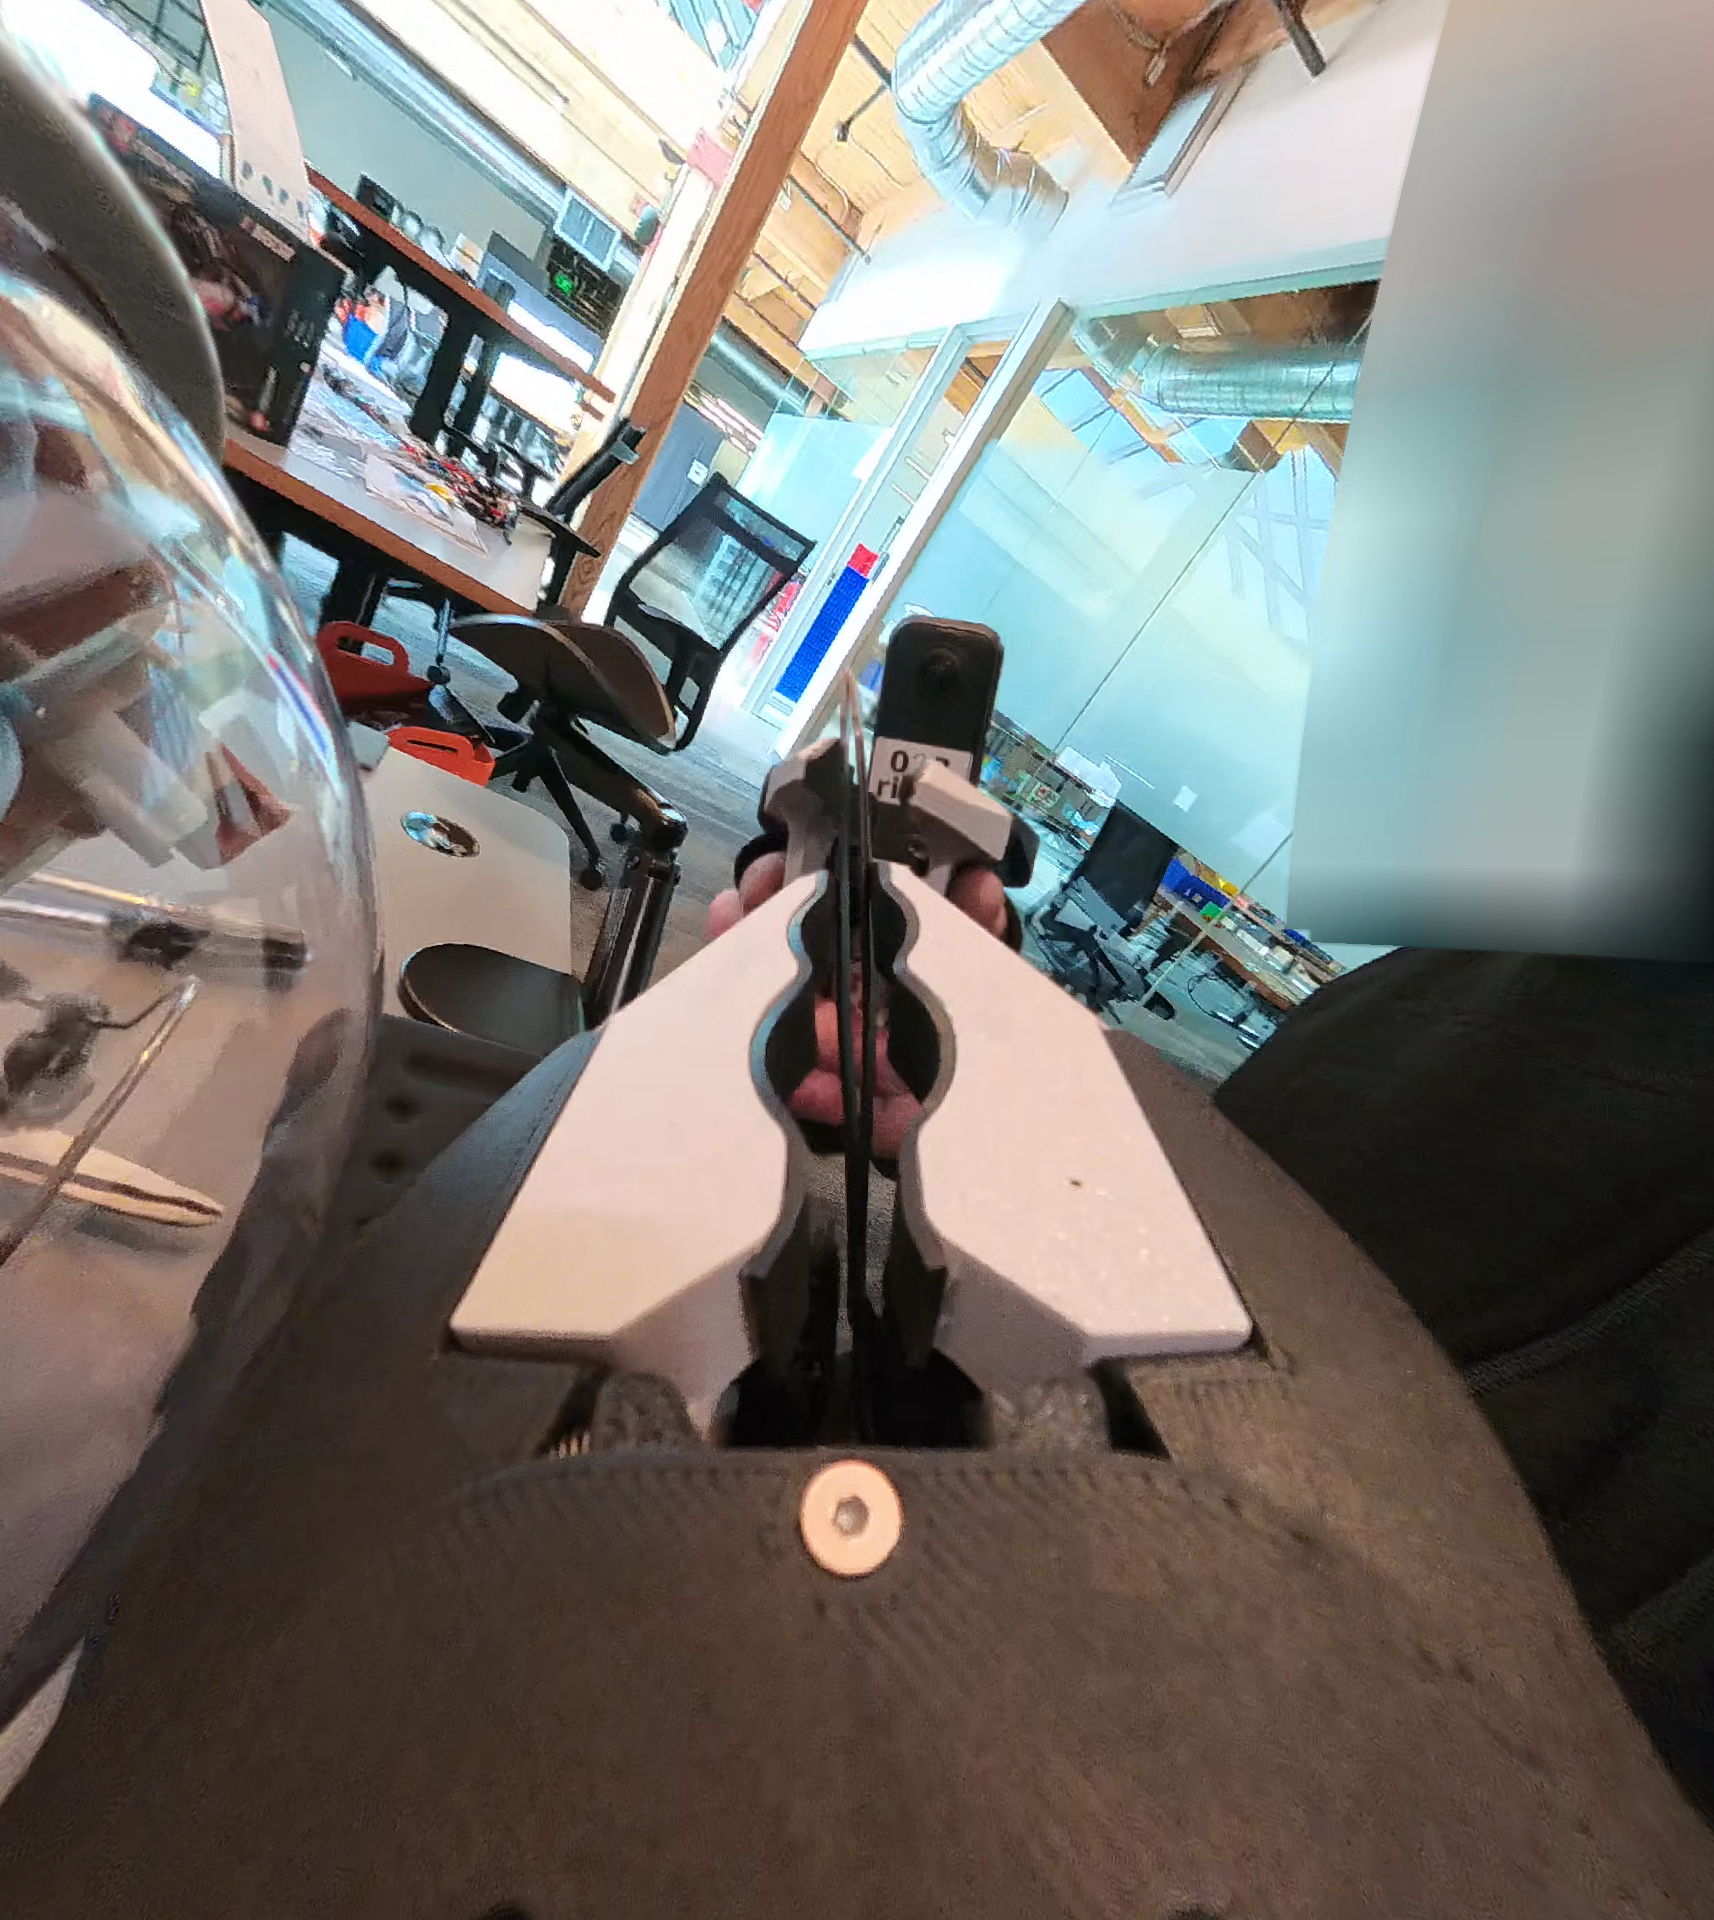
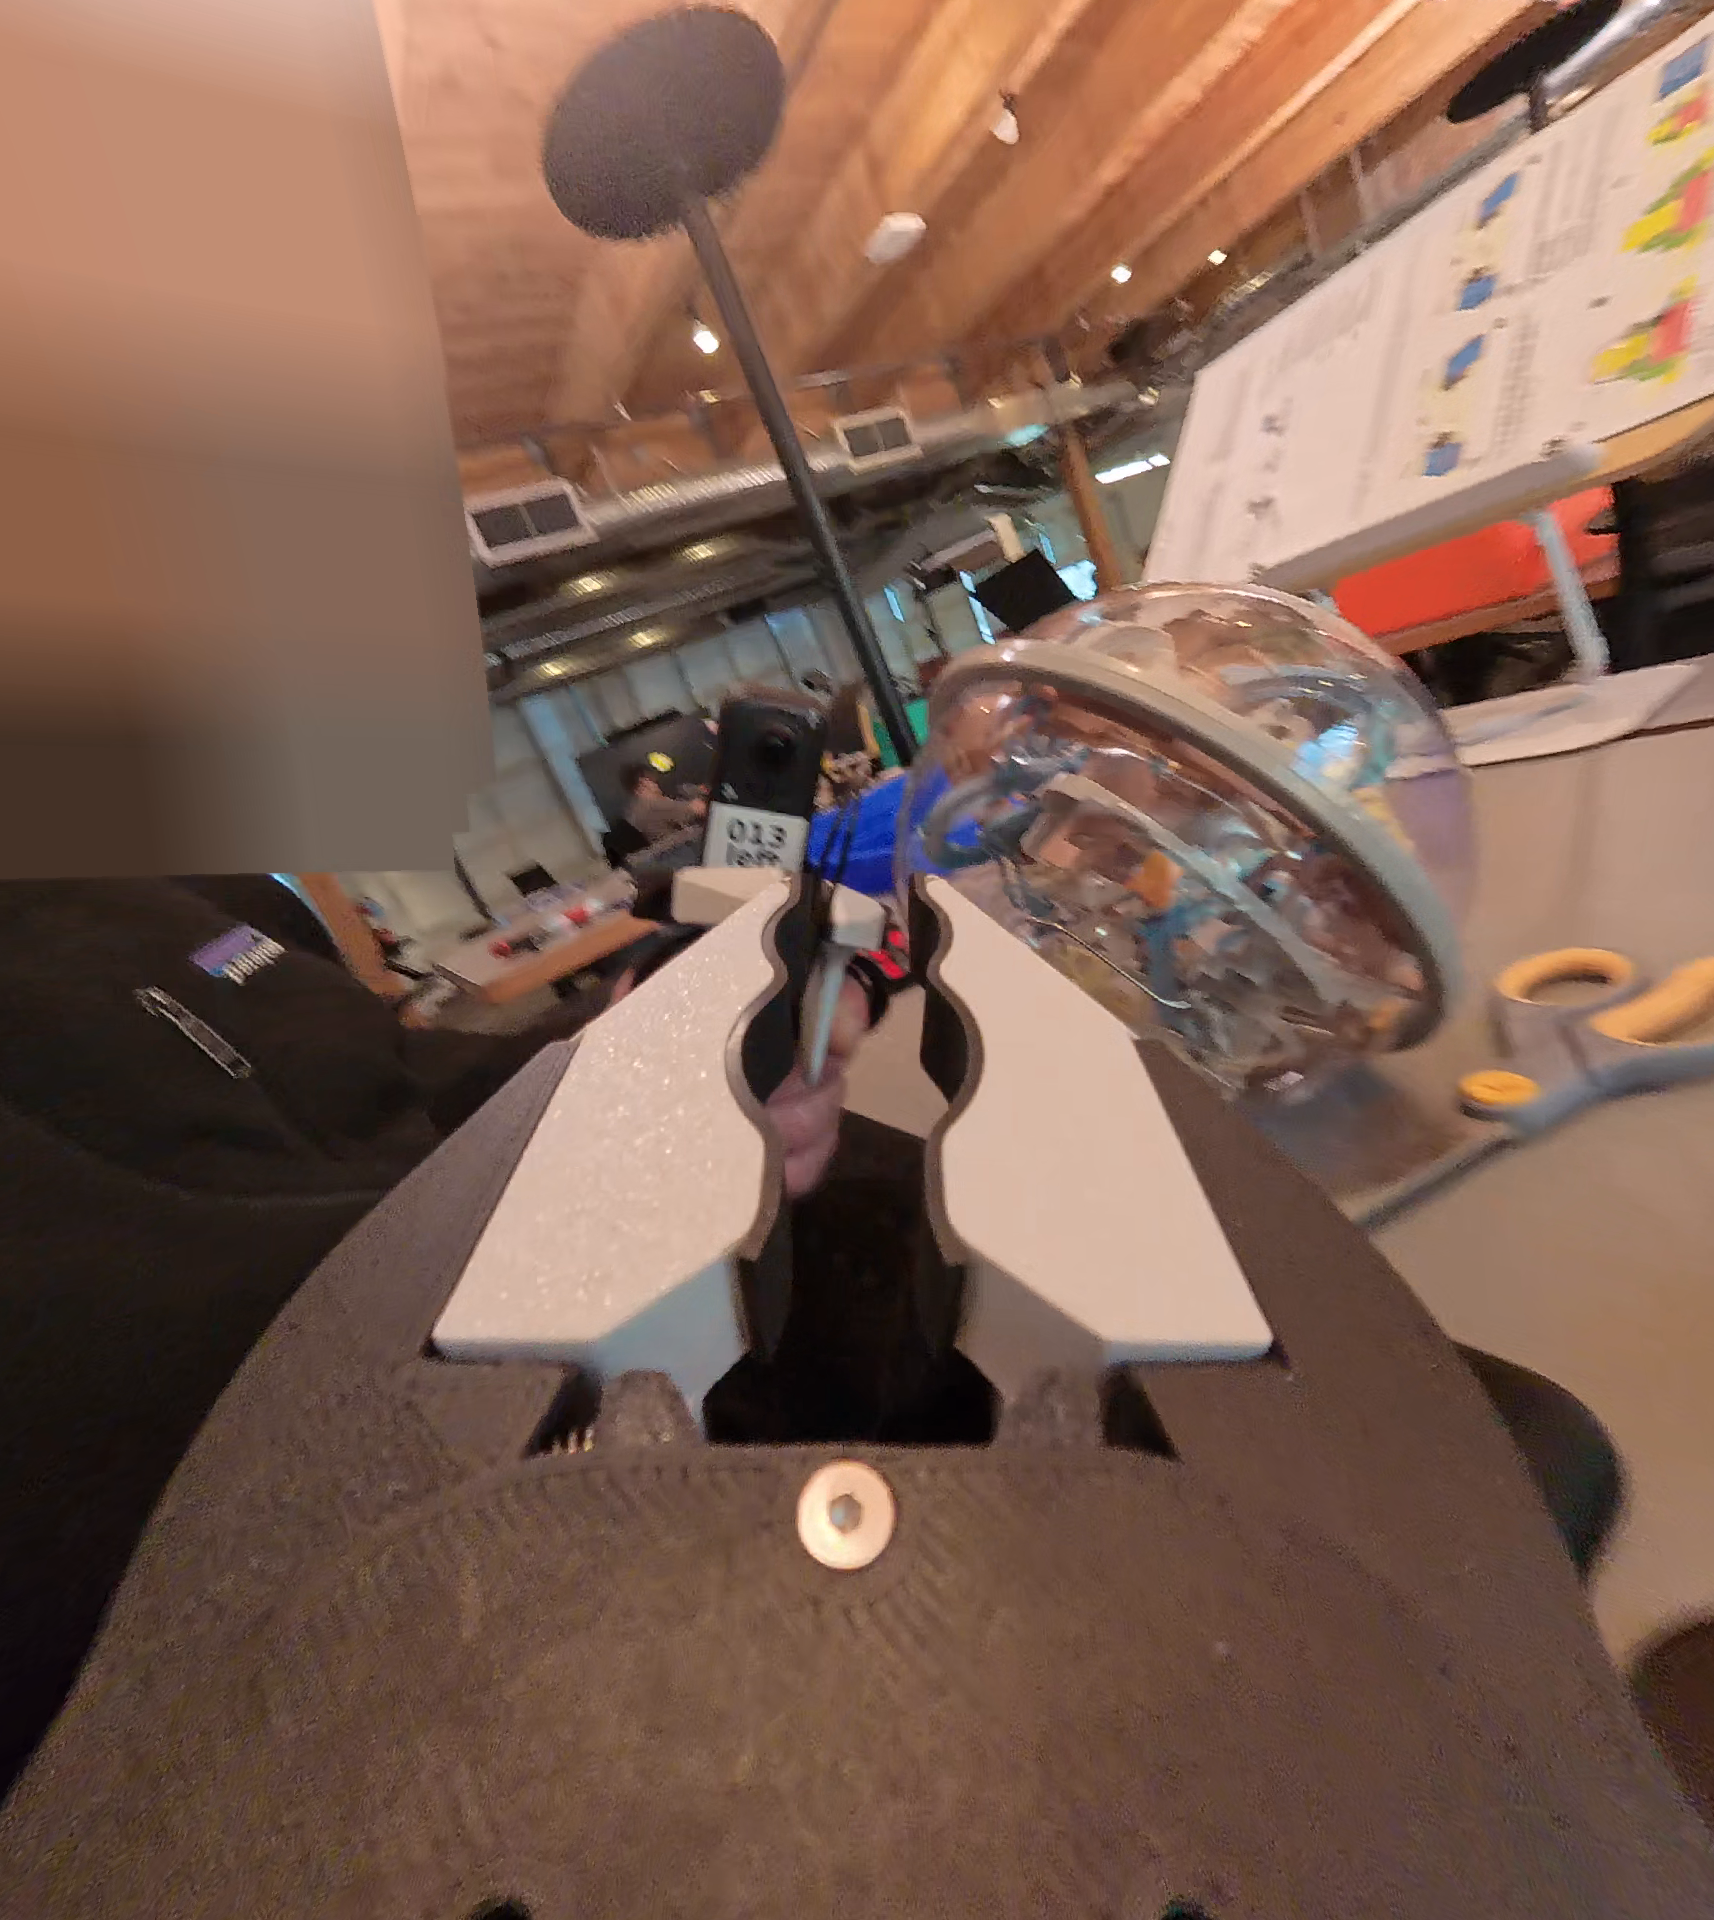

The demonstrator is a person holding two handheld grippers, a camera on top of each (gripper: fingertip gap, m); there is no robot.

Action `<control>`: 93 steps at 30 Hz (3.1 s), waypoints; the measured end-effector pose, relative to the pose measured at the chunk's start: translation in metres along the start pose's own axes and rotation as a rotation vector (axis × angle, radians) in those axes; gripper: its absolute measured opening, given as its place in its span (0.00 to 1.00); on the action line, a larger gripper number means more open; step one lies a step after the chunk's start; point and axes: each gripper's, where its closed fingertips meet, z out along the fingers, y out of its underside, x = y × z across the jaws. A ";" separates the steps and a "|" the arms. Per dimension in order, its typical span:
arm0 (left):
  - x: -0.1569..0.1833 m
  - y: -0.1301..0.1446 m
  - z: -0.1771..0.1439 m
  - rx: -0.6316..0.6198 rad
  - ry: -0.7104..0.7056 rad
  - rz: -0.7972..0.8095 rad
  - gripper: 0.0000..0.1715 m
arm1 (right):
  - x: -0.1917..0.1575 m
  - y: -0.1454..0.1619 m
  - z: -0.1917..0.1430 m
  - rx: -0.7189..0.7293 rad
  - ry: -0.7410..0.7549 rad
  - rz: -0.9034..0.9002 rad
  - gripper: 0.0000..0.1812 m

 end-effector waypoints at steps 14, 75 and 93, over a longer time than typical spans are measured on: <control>-0.010 0.000 0.015 -0.016 -0.187 0.273 0.14 | 0.003 -0.019 0.027 0.026 0.081 -0.081 0.01; -0.009 0.001 0.042 -0.049 -0.218 0.309 0.04 | 0.002 -0.040 0.037 -0.028 0.214 -0.371 0.00; 0.005 -0.148 -0.041 -0.240 -0.545 0.899 0.28 | 0.048 -0.021 0.034 -0.360 0.266 -0.434 0.00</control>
